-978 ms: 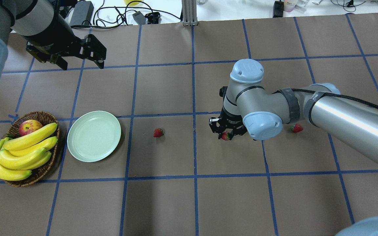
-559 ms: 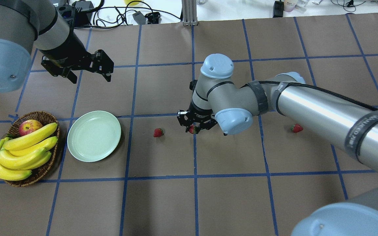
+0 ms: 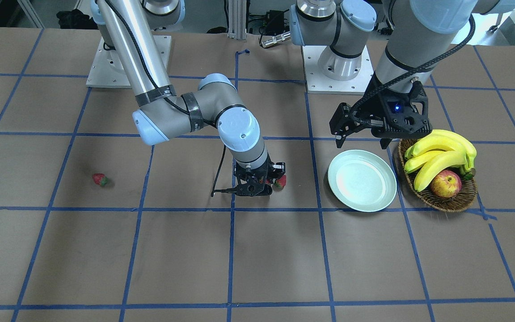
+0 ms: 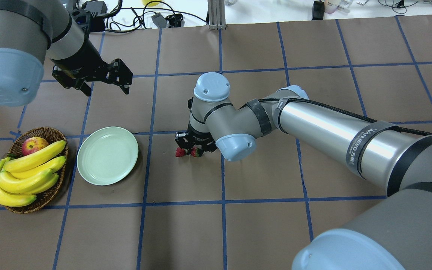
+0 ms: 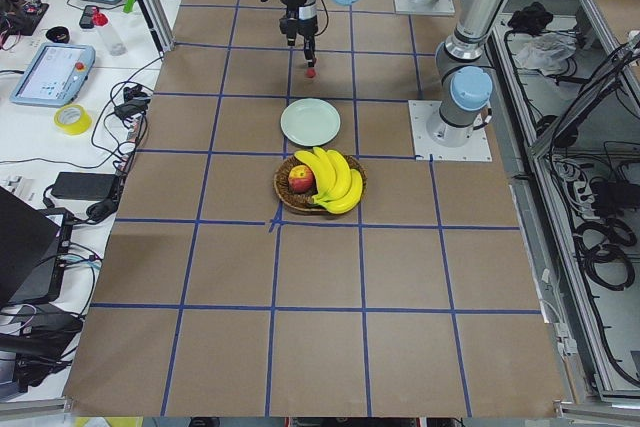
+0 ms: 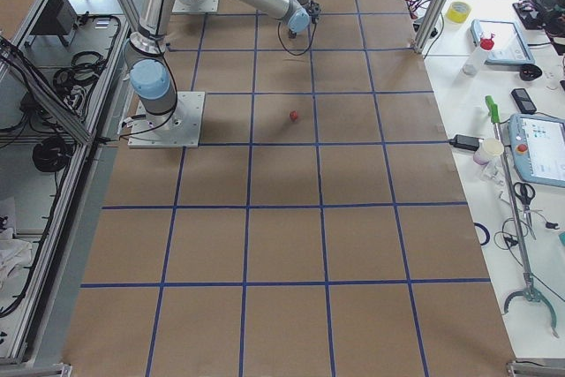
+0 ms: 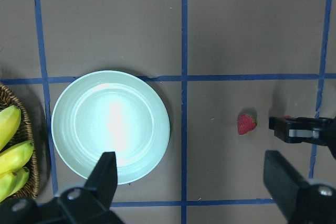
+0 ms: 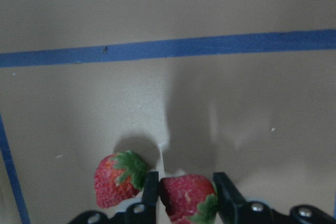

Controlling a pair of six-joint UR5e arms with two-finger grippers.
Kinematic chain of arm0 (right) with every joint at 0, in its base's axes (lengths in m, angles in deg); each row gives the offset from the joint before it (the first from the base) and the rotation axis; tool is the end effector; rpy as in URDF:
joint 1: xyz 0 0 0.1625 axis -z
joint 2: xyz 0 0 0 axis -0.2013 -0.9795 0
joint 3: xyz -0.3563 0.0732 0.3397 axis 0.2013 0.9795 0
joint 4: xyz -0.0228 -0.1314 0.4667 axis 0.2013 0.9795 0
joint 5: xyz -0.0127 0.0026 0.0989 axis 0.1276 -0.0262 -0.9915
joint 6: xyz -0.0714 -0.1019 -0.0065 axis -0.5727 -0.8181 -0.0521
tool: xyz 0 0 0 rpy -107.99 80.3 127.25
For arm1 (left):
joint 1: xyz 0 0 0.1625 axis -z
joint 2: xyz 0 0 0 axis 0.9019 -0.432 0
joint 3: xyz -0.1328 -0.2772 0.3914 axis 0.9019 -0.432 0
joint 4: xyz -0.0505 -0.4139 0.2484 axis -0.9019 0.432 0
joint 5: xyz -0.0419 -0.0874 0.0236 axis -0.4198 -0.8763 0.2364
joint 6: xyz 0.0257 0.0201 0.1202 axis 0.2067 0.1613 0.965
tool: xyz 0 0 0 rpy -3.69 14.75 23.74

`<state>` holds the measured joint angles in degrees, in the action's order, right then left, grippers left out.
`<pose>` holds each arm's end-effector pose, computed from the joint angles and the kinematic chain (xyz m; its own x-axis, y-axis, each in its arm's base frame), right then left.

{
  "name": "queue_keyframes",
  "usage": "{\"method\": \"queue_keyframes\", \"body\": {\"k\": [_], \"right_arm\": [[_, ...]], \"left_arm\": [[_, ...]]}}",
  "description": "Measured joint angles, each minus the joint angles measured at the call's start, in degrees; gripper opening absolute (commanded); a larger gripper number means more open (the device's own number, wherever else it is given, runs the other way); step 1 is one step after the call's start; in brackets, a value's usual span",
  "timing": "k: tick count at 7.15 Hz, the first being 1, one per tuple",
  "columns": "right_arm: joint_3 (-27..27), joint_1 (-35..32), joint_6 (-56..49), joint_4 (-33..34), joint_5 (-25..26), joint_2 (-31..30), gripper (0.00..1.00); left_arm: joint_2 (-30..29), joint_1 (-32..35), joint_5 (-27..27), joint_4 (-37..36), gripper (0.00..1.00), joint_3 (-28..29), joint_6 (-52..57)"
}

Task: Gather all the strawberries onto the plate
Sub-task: 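Carry the strawberry and release it next to the first strawberry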

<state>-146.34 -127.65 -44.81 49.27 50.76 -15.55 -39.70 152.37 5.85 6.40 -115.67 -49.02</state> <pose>0.4648 -0.5711 0.1673 -0.9675 0.0638 -0.2446 0.0361 0.9926 0.1161 -0.1141 -0.5900 0.4826 -0.9999 -0.0066 0.0126 -0.0076 0.9968 -0.0799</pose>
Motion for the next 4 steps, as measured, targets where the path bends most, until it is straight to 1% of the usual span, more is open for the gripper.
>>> {"method": "queue_keyframes", "body": {"k": [1, 2, 3, 4], "right_arm": [[0.02, -0.07, -0.44, -0.02, 0.87, -0.57, 1.0], [-0.07, 0.19, -1.65, -0.4, 3.35, -1.92, 1.0], [-0.32, 1.09, -3.12, -1.85, 6.71, -3.92, 1.0], [-0.58, 2.9, -4.27, -4.76, 10.18, -5.89, 1.0]], "left_arm": [[-0.02, 0.01, 0.01, 0.02, 1.0, -0.08, 0.02], [-0.05, 0.01, -0.01, 0.03, 1.0, -0.18, 0.04], [-0.11, -0.01, -0.04, 0.04, 1.0, -0.38, 0.12], [-0.21, -0.02, -0.1, -0.23, 1.0, -1.14, 0.19]]}}
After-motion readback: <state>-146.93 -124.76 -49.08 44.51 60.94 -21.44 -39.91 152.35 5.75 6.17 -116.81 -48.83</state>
